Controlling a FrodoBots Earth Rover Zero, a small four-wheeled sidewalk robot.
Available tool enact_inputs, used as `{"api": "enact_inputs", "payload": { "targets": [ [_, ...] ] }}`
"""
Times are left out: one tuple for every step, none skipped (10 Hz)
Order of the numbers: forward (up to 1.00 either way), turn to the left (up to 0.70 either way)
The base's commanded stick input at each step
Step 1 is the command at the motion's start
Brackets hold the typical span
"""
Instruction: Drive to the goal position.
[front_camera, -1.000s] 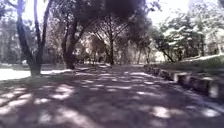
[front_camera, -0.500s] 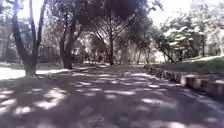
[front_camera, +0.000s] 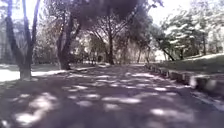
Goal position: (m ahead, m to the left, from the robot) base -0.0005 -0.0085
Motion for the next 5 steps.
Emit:
{"api": "enact_inputs", "payload": {
  "targets": [
    [0.85, 0.0],
    [0.85, 0.0],
    [0.85, 0.0],
    [0.85, 0.0],
    [0.85, 0.0]
  ]
}}
